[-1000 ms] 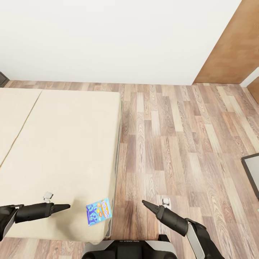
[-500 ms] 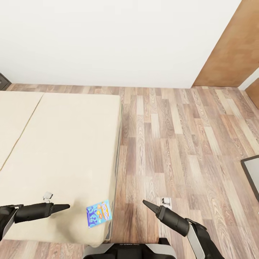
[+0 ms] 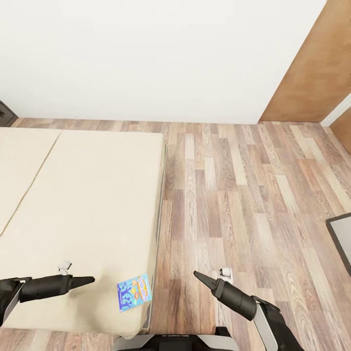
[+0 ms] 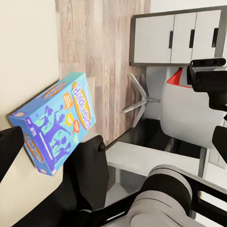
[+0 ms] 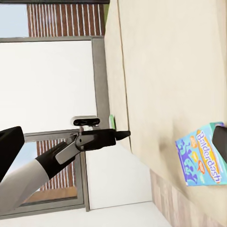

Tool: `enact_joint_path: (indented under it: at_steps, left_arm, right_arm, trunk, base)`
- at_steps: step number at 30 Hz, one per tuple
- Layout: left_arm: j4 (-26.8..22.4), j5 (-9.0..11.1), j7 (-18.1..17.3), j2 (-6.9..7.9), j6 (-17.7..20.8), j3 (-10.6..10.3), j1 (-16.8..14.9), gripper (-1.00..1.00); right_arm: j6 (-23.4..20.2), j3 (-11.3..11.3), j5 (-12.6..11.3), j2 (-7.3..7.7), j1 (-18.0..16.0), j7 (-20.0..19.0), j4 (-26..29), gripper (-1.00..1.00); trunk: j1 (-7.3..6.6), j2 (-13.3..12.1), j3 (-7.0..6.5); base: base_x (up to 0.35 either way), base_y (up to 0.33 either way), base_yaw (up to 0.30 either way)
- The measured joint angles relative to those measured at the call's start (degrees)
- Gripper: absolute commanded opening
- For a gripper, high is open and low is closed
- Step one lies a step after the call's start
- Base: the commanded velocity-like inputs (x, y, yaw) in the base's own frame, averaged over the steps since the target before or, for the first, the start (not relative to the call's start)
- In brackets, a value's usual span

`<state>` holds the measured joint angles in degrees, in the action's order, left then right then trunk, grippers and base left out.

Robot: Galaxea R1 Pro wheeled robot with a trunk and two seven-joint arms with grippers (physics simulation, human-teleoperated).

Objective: Put all the toys in the child's room - the three board games (two on the bed and one on the table), the two jigsaw puzzles on the table, and the tennis ball on the table - inside the toy box on the table in the child's room.

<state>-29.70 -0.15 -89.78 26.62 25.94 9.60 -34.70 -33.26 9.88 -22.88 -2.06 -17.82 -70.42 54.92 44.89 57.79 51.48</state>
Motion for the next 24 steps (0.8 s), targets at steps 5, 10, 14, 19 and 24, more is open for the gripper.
enact_joint_path:
  at_steps: [5,10,14,19,24]
  left_arm:
    - [0.0,0.0,0.0,0.0,-0.1,0.0,0.0,1.0]
    - [0.0,-0.1,0.0,0.06,0.0,0.0,0.0,1.0]
    - [0.0,-0.1,0.0,0.08,0.4,0.0,0.0,1.0]
    - [0.1,-0.1,0.0,0.15,0.5,0.5,0.0,1.0]
    - [0.1,-0.1,0.0,0.11,0.7,2.9,0.0,1.0]
  right_arm:
    - [0.0,0.0,0.0,0.0,0.0,0.0,0.0,1.0]
    - [0.0,0.0,0.0,0.0,0.0,0.1,0.0,1.0]
    - [0.0,0.0,0.0,0.0,0.0,0.1,0.0,1.0]
    - [0.0,0.0,0.0,0.0,0.0,0.1,0.0,1.0]
    - [0.0,0.0,0.0,0.25,0.0,0.1,0.0,1.0]
  trunk:
    - [0.0,0.0,-0.47]
    - [0.0,0.0,-0.94]
    - [0.0,0.0,-1.31]
    - [0.0,0.0,-1.78]
    - [0.0,0.0,-2.25]
  base:
    - [0.0,0.0,0.0]
    - [0.0,0.0,0.0]
    - [0.0,0.0,0.0]
    - [0.0,0.0,0.0]
    - [0.0,0.0,0.0]
